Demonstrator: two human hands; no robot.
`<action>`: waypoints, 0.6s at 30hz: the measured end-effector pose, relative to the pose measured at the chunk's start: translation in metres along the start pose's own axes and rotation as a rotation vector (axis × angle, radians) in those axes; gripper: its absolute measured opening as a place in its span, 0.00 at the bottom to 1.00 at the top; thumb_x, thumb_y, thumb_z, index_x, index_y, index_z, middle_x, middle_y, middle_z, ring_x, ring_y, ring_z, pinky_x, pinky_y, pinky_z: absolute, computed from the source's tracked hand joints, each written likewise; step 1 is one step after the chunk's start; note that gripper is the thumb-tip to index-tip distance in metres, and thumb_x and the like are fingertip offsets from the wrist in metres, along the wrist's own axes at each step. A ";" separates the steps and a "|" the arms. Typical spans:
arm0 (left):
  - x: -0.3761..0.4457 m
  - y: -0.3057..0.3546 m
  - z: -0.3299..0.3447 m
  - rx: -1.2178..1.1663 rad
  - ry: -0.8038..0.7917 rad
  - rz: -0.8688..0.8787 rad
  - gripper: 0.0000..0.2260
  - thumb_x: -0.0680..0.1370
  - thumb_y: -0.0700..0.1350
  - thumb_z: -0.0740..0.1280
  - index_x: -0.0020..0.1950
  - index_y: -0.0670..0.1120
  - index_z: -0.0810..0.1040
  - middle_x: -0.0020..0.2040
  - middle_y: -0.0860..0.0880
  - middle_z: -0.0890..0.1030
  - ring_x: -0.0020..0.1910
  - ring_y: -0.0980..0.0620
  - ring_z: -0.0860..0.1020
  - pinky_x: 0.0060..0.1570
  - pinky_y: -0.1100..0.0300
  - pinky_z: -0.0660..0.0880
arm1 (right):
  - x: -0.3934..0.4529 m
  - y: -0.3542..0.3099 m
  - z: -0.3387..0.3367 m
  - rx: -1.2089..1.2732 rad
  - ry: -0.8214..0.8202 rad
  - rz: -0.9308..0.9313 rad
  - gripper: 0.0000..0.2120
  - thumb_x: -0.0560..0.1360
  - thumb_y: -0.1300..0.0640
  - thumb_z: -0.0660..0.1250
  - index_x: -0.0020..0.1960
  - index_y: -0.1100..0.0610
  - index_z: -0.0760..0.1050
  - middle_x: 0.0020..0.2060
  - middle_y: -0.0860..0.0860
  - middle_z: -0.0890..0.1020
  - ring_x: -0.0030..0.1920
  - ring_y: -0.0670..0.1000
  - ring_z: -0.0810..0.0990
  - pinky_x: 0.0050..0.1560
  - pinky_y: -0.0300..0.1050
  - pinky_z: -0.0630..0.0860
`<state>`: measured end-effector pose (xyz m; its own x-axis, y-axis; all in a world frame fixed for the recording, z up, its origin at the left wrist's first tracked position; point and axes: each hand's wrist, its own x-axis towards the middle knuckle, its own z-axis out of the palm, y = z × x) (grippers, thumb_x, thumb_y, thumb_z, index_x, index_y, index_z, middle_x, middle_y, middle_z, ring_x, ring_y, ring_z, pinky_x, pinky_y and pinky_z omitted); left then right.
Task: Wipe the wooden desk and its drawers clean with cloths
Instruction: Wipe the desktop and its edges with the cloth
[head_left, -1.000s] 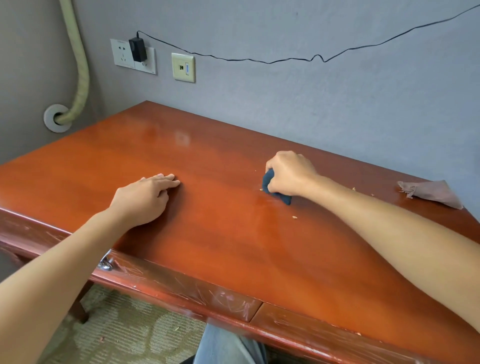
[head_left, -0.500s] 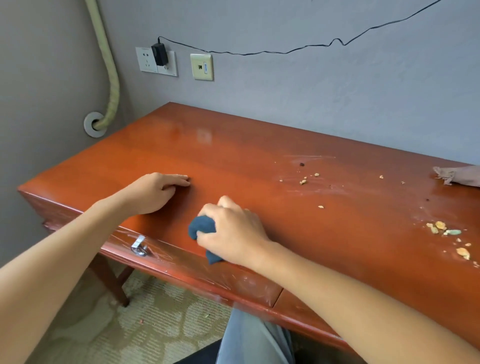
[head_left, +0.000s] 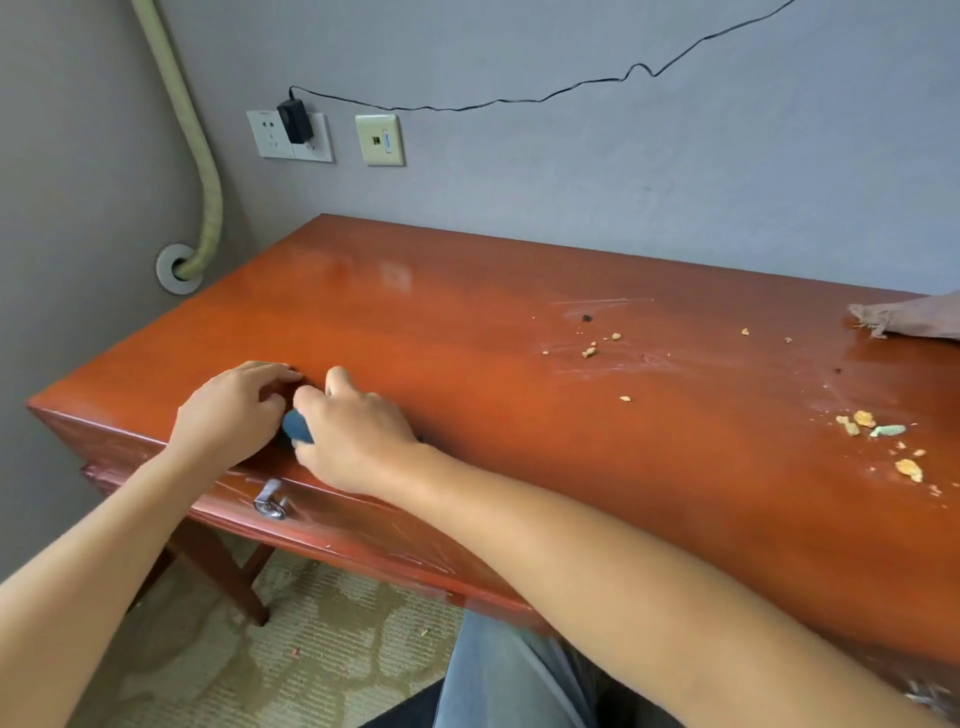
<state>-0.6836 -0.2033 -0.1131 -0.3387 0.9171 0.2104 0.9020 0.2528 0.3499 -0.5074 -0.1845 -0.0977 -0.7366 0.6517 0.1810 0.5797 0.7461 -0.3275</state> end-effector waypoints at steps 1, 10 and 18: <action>0.002 0.002 0.001 0.017 0.016 -0.010 0.19 0.80 0.38 0.62 0.64 0.54 0.83 0.69 0.52 0.80 0.65 0.44 0.77 0.55 0.50 0.75 | 0.007 0.006 -0.001 -0.006 0.004 0.024 0.14 0.81 0.48 0.66 0.58 0.56 0.70 0.54 0.57 0.69 0.48 0.67 0.79 0.42 0.54 0.68; 0.014 0.037 0.014 0.344 0.005 0.006 0.09 0.81 0.47 0.62 0.54 0.42 0.76 0.52 0.42 0.74 0.53 0.34 0.78 0.45 0.46 0.74 | 0.069 0.121 -0.042 -0.111 0.092 0.384 0.17 0.82 0.47 0.65 0.65 0.56 0.73 0.62 0.57 0.72 0.59 0.64 0.79 0.52 0.52 0.71; 0.049 0.128 0.054 0.153 -0.159 0.304 0.21 0.82 0.52 0.57 0.75 0.52 0.72 0.77 0.53 0.70 0.77 0.48 0.66 0.75 0.47 0.63 | 0.091 0.195 -0.109 -0.149 -0.085 0.634 0.13 0.69 0.51 0.76 0.38 0.52 0.72 0.41 0.51 0.79 0.47 0.56 0.81 0.41 0.44 0.73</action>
<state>-0.5705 -0.1094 -0.1074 -0.0139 0.9908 0.1347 0.9886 -0.0066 0.1502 -0.4228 0.0353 -0.0437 -0.2575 0.9628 -0.0814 0.9481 0.2355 -0.2137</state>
